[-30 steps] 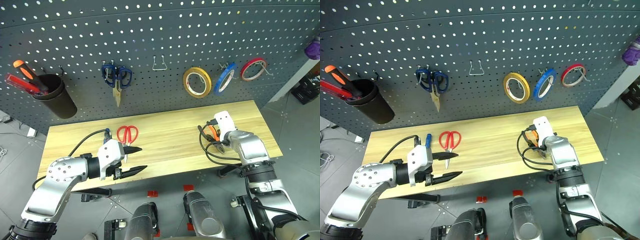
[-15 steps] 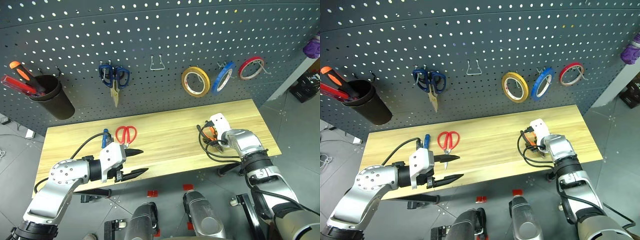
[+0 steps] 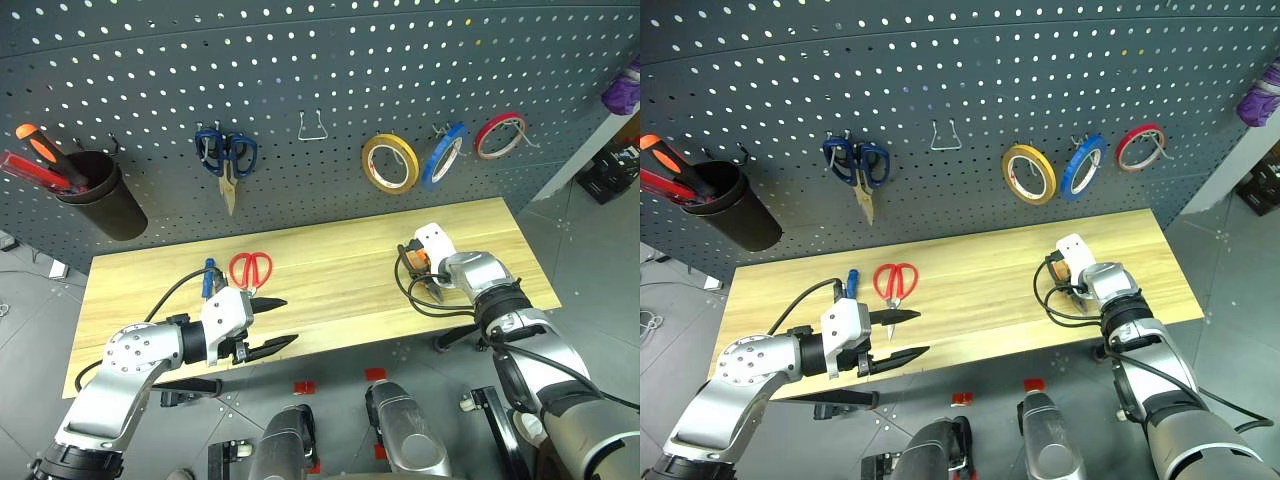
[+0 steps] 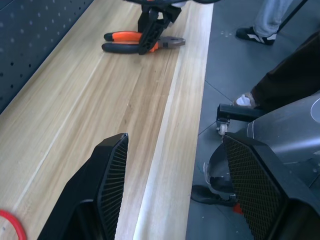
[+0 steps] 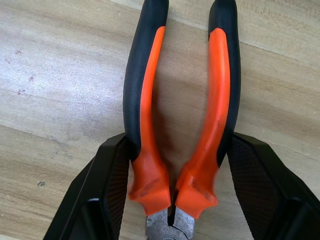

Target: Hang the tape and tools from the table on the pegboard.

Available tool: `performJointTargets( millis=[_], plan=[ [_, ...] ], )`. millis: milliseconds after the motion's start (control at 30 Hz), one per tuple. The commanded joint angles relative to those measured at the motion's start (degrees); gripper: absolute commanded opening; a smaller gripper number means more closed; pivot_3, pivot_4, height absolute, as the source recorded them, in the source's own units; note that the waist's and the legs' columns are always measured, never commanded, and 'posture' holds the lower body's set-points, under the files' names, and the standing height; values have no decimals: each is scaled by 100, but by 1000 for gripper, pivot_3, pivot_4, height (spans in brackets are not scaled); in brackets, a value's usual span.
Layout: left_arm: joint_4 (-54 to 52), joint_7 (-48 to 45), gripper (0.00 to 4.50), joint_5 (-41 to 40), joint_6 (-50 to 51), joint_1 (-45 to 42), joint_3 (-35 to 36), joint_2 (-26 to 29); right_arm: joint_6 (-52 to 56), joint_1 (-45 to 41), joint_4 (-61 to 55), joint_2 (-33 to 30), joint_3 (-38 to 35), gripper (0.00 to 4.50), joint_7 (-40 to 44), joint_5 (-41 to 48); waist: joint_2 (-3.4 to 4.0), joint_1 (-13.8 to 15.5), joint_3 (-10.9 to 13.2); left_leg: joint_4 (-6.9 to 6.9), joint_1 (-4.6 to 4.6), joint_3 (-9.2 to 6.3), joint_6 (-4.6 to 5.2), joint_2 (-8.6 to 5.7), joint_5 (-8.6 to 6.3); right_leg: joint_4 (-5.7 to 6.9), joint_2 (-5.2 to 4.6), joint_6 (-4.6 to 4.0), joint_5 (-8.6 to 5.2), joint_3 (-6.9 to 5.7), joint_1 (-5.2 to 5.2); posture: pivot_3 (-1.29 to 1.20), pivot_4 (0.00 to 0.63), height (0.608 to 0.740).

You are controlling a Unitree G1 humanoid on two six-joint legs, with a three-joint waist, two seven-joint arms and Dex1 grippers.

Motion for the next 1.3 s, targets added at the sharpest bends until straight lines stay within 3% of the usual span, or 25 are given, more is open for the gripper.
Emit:
performJointTargets(
  millis=[33,133,300,467,600,733,867,1033,1300],
  plan=[
    [-102,227,3165,-185,-35,93,317,-137,134,130,-593,38,-101,2647,-104,59,1,4,1,0,0,-1,0,0,0,0,0,0,0,0,0,-294,295,740],
    [-190,472,3165,-439,153,145,671,-282,764,752,-2730,164,-107,2647,-83,242,4,31,5,-2,-6,-2,0,2,0,1,0,0,0,0,-10,-292,301,740],
    [-711,870,3165,-945,691,373,1169,-369,2191,1886,-6336,880,-168,2647,-419,667,10,22,10,3,-72,-2,-2,9,1,21,6,0,0,2,-84,-285,312,740],
    [-1480,1645,3165,-1728,1509,280,1665,-536,1142,2113,-8481,1252,470,2647,-598,664,7,144,96,15,-82,-5,-2,6,1,16,1,1,7,1,-88,-276,340,740],
    [-1749,2250,3165,-2100,2106,-141,1781,-566,-148,1524,-8251,1492,333,2647,-959,537,-5,193,137,22,-81,-11,-4,2,3,15,1,4,11,-9,-85,-271,352,740],
    [-1755,2851,3165,-2206,2561,-856,1754,-548,-1938,343,-6797,1709,155,2647,-1485,278,-33,160,208,25,-79,-10,-5,1,4,20,3,-1,14,-10,-86,-264,360,740],
    [-1843,2989,3165,-2172,2816,-1258,1614,-425,-3067,-487,-5500,1880,-35,2647,-1887,190,-35,134,229,19,-81,-9,-8,3,7,20,7,-5,16,-12,-93,-244,362,740],
    [-1954,3212,3165,-1924,3067,-1478,1391,-260,-4107,-1439,-3920,2101,-175,2647,-2325,113,-39,118,250,11,-86,6,-30,2,18,13,5,-7,17,-5,-100,-224,363,740],
    [-1891,3438,3165,-1371,2956,-1614,1130,-262,-5091,-1858,-2561,2381,-164,2647,-2587,-23,-46,159,303,13,-89,5,-31,2,19,13,2,-8,17,-7,-102,-214,364,740]
  ],
)
